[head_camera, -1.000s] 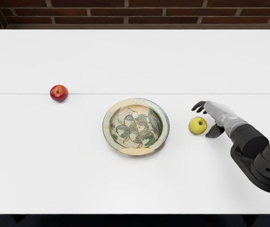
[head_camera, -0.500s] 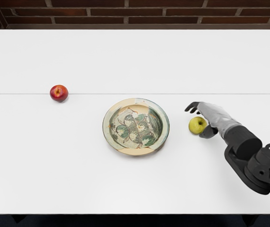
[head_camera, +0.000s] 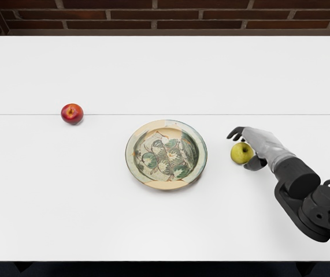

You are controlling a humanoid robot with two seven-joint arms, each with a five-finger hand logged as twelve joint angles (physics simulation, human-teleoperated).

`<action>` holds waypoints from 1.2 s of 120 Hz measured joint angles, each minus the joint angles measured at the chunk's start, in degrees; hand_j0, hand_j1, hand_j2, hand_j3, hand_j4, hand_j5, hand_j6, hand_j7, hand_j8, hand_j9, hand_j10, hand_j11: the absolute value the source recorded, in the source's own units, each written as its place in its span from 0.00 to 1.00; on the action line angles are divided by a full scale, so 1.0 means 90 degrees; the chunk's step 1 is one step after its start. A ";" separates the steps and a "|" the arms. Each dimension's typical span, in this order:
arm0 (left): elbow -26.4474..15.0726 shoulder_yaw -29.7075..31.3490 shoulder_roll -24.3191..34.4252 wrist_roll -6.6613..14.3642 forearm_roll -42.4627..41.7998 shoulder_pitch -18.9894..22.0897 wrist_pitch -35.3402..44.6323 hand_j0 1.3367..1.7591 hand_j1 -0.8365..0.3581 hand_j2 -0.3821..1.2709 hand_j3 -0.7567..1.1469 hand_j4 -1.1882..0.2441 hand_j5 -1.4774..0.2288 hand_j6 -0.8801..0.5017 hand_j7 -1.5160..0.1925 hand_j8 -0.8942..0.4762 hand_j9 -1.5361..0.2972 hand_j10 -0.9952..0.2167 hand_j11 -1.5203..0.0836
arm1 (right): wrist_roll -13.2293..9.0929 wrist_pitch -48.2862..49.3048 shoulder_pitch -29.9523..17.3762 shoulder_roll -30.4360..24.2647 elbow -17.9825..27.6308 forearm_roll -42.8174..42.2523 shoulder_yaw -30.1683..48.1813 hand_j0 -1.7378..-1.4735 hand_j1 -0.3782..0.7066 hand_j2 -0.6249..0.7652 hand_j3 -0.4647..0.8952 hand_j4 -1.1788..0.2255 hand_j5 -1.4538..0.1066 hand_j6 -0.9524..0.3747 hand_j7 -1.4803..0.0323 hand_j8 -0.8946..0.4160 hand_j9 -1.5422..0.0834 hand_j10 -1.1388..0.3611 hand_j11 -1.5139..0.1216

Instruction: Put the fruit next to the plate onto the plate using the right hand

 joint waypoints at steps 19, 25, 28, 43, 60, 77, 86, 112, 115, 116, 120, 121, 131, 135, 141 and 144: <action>0.0000 -0.0003 0.0000 0.0000 0.0000 -0.0001 -0.0002 0.76 0.98 0.23 0.40 0.82 0.86 0.63 0.88 0.65 0.83 0.81 0.94 | 0.0000 -0.0007 -0.0067 0.0017 -0.0037 -0.0103 0.0000 0.30 0.49 0.39 0.34 0.54 0.58 0.40 0.62 0.36 0.62 0.48 0.59; 0.0000 -0.0003 0.0000 0.0000 0.0000 -0.0001 -0.0002 0.76 0.98 0.23 0.40 0.82 0.86 0.63 0.88 0.65 0.83 0.81 0.94 | 0.0000 -0.0007 -0.0075 0.0022 -0.0041 -0.0116 0.0000 0.30 0.49 0.39 0.34 0.54 0.58 0.40 0.62 0.36 0.61 0.48 0.59; 0.0000 -0.0003 0.0000 0.0000 0.0000 -0.0001 -0.0001 0.76 0.98 0.23 0.40 0.82 0.86 0.63 0.88 0.65 0.83 0.81 0.94 | 0.0000 -0.0006 -0.0078 0.0022 -0.0042 -0.0120 0.0000 0.30 0.49 0.39 0.34 0.54 0.58 0.40 0.62 0.36 0.61 0.48 0.59; 0.0000 0.0002 0.0000 0.0000 0.0000 -0.0001 0.0000 0.76 0.98 0.23 0.40 0.82 0.86 0.63 0.88 0.65 0.83 0.81 0.94 | 0.0000 -0.0006 -0.0085 0.0026 -0.0046 -0.0132 0.0001 0.30 0.49 0.39 0.34 0.54 0.58 0.40 0.62 0.36 0.61 0.48 0.59; 0.0000 0.0003 0.0000 0.0000 0.0000 -0.0013 -0.0001 0.76 0.98 0.23 0.40 0.82 0.86 0.63 0.88 0.65 0.83 0.81 0.94 | 0.0000 -0.0006 -0.0085 0.0025 -0.0045 -0.0136 0.0001 0.30 0.50 0.39 0.34 0.53 0.57 0.39 0.61 0.35 0.60 0.47 0.58; 0.0000 0.0001 0.0000 0.0000 0.0000 -0.0020 -0.0001 0.76 0.98 0.23 0.40 0.82 0.86 0.63 0.88 0.65 0.83 0.81 0.94 | -0.0001 -0.0008 -0.0086 0.0069 -0.0069 -0.0145 0.0001 0.30 0.53 0.39 0.34 0.51 0.55 0.37 0.59 0.34 0.58 0.45 0.56; 0.0000 -0.0002 0.0000 0.0000 0.0000 -0.0020 -0.0001 0.76 0.98 0.23 0.40 0.82 0.86 0.63 0.88 0.65 0.83 0.81 0.94 | -0.0001 -0.0009 -0.0087 0.0094 -0.0078 -0.0147 0.0001 0.30 0.54 0.40 0.34 0.50 0.54 0.36 0.58 0.35 0.57 0.45 0.55; 0.0000 0.0002 0.0000 0.0000 0.0000 -0.0025 -0.0001 0.76 0.98 0.23 0.40 0.82 0.86 0.63 0.88 0.65 0.83 0.81 0.94 | -0.0002 -0.0008 -0.0085 0.0109 -0.0085 -0.0152 0.0002 0.31 0.55 0.43 0.34 0.48 0.52 0.35 0.55 0.36 0.54 0.43 0.52; 0.0000 0.0003 0.0000 0.0000 0.0000 -0.0029 -0.0001 0.76 0.98 0.23 0.40 0.82 0.86 0.63 0.88 0.65 0.83 0.81 0.94 | -0.0002 -0.0007 -0.0086 0.0109 -0.0085 -0.0153 0.0002 0.31 0.55 0.43 0.34 0.48 0.51 0.35 0.54 0.36 0.54 0.42 0.52; 0.0000 0.0003 0.0000 0.0000 0.0000 -0.0030 -0.0001 0.76 0.98 0.23 0.40 0.82 0.86 0.63 0.88 0.65 0.83 0.81 0.94 | -0.0002 -0.0007 -0.0086 0.0109 -0.0084 -0.0153 0.0002 0.31 0.55 0.43 0.34 0.47 0.51 0.35 0.54 0.36 0.54 0.42 0.52; 0.0000 0.0003 0.0000 0.0000 0.0000 -0.0030 -0.0001 0.76 0.98 0.23 0.40 0.82 0.86 0.63 0.88 0.65 0.83 0.81 0.94 | -0.0003 -0.0006 -0.0085 0.0109 -0.0084 -0.0153 0.0001 0.31 0.55 0.43 0.34 0.47 0.51 0.36 0.54 0.36 0.53 0.42 0.51; 0.0000 0.0003 0.0000 0.0000 0.0000 -0.0030 -0.0001 0.76 0.98 0.23 0.40 0.82 0.86 0.63 0.88 0.65 0.83 0.81 0.94 | -0.0003 -0.0005 -0.0085 0.0108 -0.0084 -0.0153 0.0001 0.31 0.55 0.43 0.34 0.47 0.50 0.36 0.54 0.36 0.53 0.42 0.51; 0.0000 0.0004 0.0000 0.0000 0.0000 -0.0030 -0.0002 0.76 0.98 0.23 0.40 0.82 0.86 0.63 0.88 0.65 0.83 0.81 0.94 | -0.0003 -0.0006 -0.0086 0.0108 -0.0082 -0.0154 0.0002 0.31 0.55 0.44 0.34 0.46 0.49 0.36 0.52 0.37 0.52 0.41 0.50; 0.0000 0.0004 0.0000 0.0000 0.0000 -0.0030 -0.0002 0.76 0.98 0.23 0.40 0.82 0.86 0.63 0.88 0.65 0.83 0.81 0.94 | -0.0003 -0.0008 -0.0087 0.0108 -0.0082 -0.0154 0.0002 0.31 0.56 0.45 0.34 0.45 0.49 0.36 0.52 0.37 0.51 0.40 0.49; 0.0000 0.0005 0.0000 0.0000 0.0000 -0.0030 -0.0001 0.76 0.98 0.23 0.40 0.82 0.86 0.63 0.88 0.65 0.83 0.81 0.94 | -0.0003 -0.0008 -0.0087 0.0108 -0.0083 -0.0154 0.0001 0.31 0.56 0.46 0.34 0.44 0.48 0.37 0.51 0.37 0.50 0.39 0.48; 0.0000 0.0005 0.0000 0.0000 0.0000 -0.0030 0.0000 0.76 0.98 0.23 0.40 0.82 0.86 0.63 0.88 0.65 0.83 0.81 0.94 | -0.0003 -0.0008 -0.0087 0.0108 -0.0083 -0.0155 0.0001 0.32 0.56 0.47 0.34 0.44 0.47 0.37 0.50 0.37 0.50 0.39 0.48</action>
